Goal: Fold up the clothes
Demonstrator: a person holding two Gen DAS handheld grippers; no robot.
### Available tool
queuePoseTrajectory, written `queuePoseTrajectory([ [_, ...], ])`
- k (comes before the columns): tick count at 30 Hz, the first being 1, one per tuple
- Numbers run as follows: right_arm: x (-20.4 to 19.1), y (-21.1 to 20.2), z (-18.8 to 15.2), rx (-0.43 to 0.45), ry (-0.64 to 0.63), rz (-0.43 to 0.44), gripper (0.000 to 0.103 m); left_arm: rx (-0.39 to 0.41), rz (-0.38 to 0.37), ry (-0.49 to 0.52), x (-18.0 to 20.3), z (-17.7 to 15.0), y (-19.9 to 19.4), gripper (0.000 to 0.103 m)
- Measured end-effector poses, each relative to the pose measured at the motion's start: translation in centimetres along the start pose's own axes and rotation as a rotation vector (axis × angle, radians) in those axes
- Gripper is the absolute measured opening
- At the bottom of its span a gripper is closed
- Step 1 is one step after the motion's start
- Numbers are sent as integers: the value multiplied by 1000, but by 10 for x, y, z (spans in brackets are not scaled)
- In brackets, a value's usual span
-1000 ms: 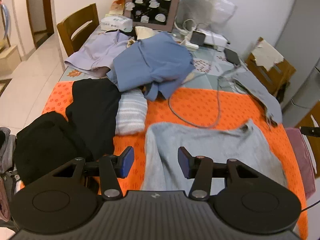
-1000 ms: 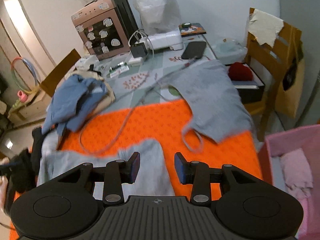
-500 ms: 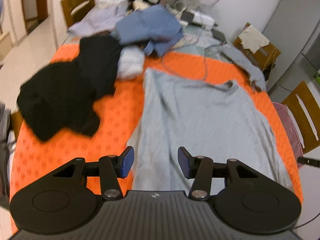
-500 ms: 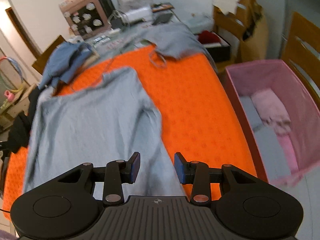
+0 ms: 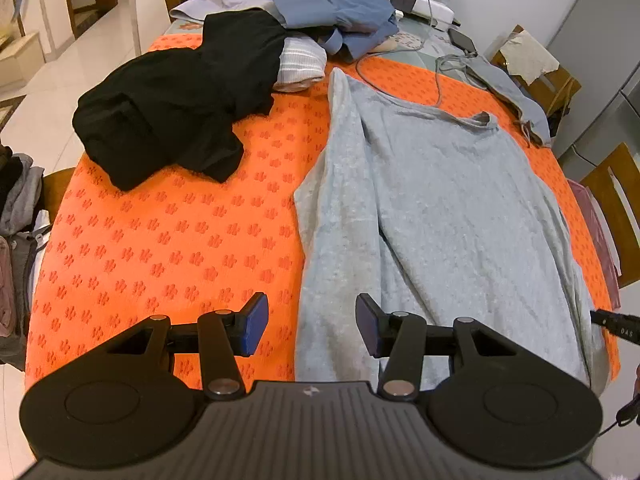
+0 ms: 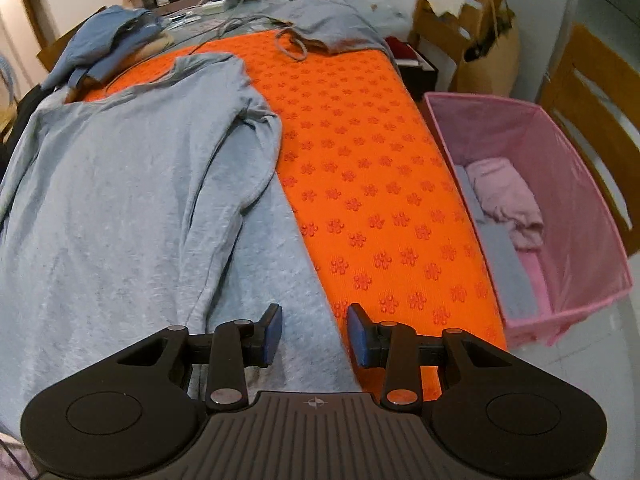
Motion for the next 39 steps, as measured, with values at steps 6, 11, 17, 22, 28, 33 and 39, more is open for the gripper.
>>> queuePoseTrajectory([
  [6, 16, -12, 9, 4, 27, 82, 3, 18, 31, -36, 8, -9, -7, 54],
  [11, 45, -37, 33, 51, 21, 86, 3, 84, 109, -15, 37, -17, -15, 54],
  [17, 100, -68, 88, 112, -67, 71, 3, 117, 143, -164, 93, -40, -16, 54],
  [22, 145, -78, 140, 147, -176, 64, 3, 129, 111, -220, 159, -60, -11, 54],
  [28, 184, -72, 188, 164, -246, 20, 3, 138, 52, -147, 235, -78, -2, 54],
  [33, 202, -64, 216, 159, -276, -23, 3, 123, 43, -134, 268, -95, 8, 54],
  [39, 224, -43, 237, 126, -350, -33, 3, 168, 51, -226, 304, -116, 8, 54],
])
Point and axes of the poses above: each gripper's, at about its wrist camera, not at the fingertips, and y roughly the way its jaws point, x to its right, z to its top, the point moved 4 cm from there along y, roughly the way its jaws point, and after that the axes turned 9 degrees about -x, right-handed, at the moved point
